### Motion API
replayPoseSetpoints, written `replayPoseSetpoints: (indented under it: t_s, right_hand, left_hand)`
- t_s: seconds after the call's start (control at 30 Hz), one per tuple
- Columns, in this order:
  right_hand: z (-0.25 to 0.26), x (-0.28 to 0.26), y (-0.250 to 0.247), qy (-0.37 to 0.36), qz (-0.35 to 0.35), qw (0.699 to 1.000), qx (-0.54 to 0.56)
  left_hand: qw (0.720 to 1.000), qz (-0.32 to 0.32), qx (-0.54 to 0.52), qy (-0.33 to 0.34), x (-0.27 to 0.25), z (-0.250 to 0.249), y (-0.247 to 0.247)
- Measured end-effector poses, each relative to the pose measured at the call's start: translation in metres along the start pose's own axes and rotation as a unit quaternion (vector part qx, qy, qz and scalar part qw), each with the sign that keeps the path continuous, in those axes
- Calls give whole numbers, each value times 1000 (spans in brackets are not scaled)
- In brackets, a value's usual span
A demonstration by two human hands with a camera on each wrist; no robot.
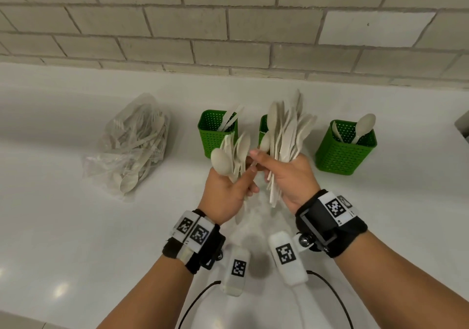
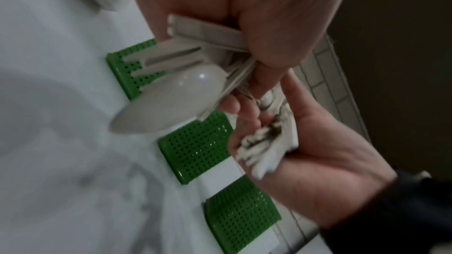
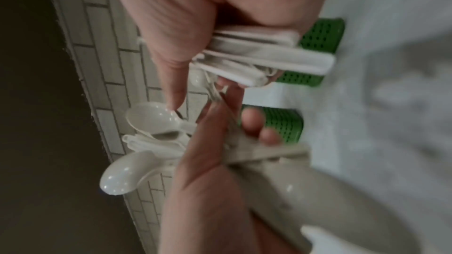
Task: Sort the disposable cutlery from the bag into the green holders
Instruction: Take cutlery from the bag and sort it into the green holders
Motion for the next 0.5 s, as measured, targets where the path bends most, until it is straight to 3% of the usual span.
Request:
replayPoseSetpoints:
  t_s: [0.17, 0.3, 0.5]
  right_hand:
    - [1, 4, -4, -3, -59, 998, 29]
    - [11, 12, -19, 2, -94, 988, 124]
    - [6, 0, -7, -42, 59, 997, 2]
  left_hand:
    - [996, 27, -63, -52, -2, -2, 6]
    - [989, 10, -121, -87, 6, 1, -1]
    - [990, 12, 137, -17, 12, 5, 5]
Point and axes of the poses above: each hand's wrist, its own x-axis towards the middle knuckle, its own y-axis out of the palm, z = x × y, the point moved 1 cm from there along x, towards the middle knuckle, and after that the axes turned 5 degrees about z, right-handed, at the moved point
